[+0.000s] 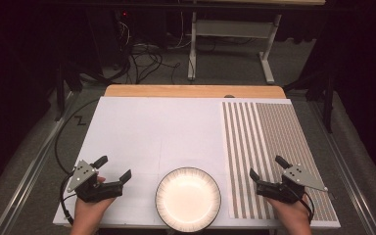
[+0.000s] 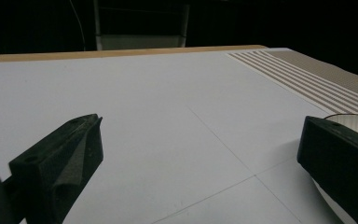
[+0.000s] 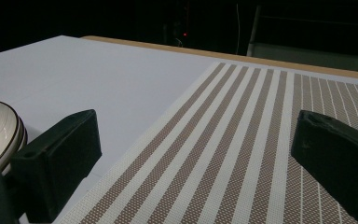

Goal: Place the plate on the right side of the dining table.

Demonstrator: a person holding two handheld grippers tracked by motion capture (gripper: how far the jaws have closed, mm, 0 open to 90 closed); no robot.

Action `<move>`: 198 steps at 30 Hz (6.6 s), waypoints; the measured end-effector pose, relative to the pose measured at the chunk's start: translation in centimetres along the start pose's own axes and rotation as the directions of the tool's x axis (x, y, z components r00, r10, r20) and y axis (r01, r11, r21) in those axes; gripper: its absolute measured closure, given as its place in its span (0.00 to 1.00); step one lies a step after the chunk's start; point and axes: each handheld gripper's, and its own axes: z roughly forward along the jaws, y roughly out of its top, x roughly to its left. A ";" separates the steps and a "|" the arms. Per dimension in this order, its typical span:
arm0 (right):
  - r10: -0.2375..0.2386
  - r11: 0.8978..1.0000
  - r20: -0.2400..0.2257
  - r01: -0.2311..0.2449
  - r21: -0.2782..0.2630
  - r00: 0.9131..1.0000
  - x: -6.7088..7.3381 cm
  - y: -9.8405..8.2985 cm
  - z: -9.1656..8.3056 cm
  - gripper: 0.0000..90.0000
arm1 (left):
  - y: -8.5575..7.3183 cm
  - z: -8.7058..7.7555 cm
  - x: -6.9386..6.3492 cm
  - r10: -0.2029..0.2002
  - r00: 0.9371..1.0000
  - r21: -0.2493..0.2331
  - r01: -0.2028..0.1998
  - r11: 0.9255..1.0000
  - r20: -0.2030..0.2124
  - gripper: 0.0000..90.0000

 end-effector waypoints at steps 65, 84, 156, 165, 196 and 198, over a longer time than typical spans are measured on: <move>-0.137 0.981 -0.296 0.171 0.094 0.945 6.5 1.0 0.4 0.48 | 0.0 0.7 -2.5 0.048 0.996 0.005 -0.049 0.999 0.077 0.01; -0.182 0.954 -0.407 0.260 0.145 0.895 6.9 1.5 0.2 0.83 | 0.0 0.5 -2.5 0.051 0.996 -0.007 -0.050 0.999 0.072 0.01; -0.224 0.844 -0.521 0.431 0.319 0.824 10.1 2.0 0.6 1.00 | 0.3 0.0 -2.2 0.036 0.997 -0.040 -0.033 0.999 0.067 0.01; -0.214 0.849 -0.524 0.422 0.317 0.824 10.2 1.9 0.8 1.00 | 0.3 0.0 -2.2 0.037 0.997 -0.044 -0.034 0.998 0.069 0.01; -0.189 0.850 -0.554 0.418 0.321 0.811 11.5 1.6 1.7 1.00 | 0.5 -0.2 -2.0 0.032 0.997 -0.054 -0.028 0.998 0.063 0.01; -0.189 0.850 -0.555 0.418 0.320 0.810 11.5 1.6 1.8 1.00 | 0.5 -0.2 -2.0 0.031 0.997 -0.055 -0.028 0.998 0.064 0.01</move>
